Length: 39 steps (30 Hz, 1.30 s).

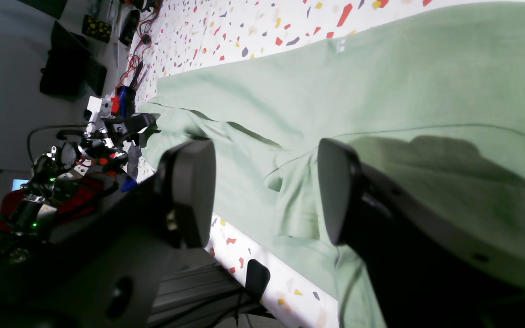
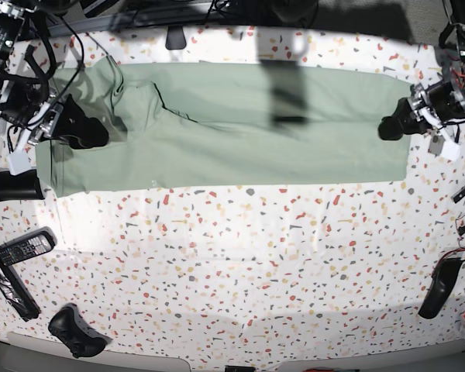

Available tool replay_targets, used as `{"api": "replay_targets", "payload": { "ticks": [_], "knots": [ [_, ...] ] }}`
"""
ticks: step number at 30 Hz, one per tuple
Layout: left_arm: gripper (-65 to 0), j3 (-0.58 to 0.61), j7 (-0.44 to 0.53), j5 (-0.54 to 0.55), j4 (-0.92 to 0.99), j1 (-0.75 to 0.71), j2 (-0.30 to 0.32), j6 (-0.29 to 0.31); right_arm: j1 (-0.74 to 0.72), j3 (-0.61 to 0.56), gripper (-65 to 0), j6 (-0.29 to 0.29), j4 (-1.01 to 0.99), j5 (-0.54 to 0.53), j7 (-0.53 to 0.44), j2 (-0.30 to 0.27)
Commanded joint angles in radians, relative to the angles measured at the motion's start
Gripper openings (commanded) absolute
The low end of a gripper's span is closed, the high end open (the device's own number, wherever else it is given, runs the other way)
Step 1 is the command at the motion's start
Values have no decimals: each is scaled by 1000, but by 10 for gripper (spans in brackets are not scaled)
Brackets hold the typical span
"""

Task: Fold the T-shirt properly
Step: 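Grasp the strip's other end with the left gripper, then fold the strip's end with the left gripper toward the shirt's middle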

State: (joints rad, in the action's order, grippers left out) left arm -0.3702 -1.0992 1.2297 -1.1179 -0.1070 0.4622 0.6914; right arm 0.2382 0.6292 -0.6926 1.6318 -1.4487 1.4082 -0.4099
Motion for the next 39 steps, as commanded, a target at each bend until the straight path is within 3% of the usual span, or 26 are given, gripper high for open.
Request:
{"api": "replay_targets", "payload": {
  "ticks": [1,5,9,18,23,31,35,39],
  "knots": [
    [-515,-3,13,9,-8,13,17,2,-8,6,-305,-6,16,-35,-12,-16],
    [-650,-3,21,-13,-8,25,17,2,-8,6,-305,-6,16,-35,-12,-16],
    [-650,-3,91,-144,-8,63,18,0,-8,6,-305,-6,16,-35,-12,-16],
    [-650,-3,161,-433,-8,212,21,-110,-8,6,-305,-6,16,-35,-12,-16],
    [-650,-3,188,-576,-8,271,63,-170,-8,6,-305,-6,16,-35,-12,-16],
    [-650,-3,193,-533,-8,276,185,-207,-8,6,-305,-6,16,-35,-12,-16],
    [-650,-3,134,-441,-16,275,181,-205,-8,6,-305,-6,16,-35,-12,-16],
    [-650,-3,104,-424,-56,273,142,-202,-8,6,-305,-6,16,-35,-12,-15]
  ]
}}
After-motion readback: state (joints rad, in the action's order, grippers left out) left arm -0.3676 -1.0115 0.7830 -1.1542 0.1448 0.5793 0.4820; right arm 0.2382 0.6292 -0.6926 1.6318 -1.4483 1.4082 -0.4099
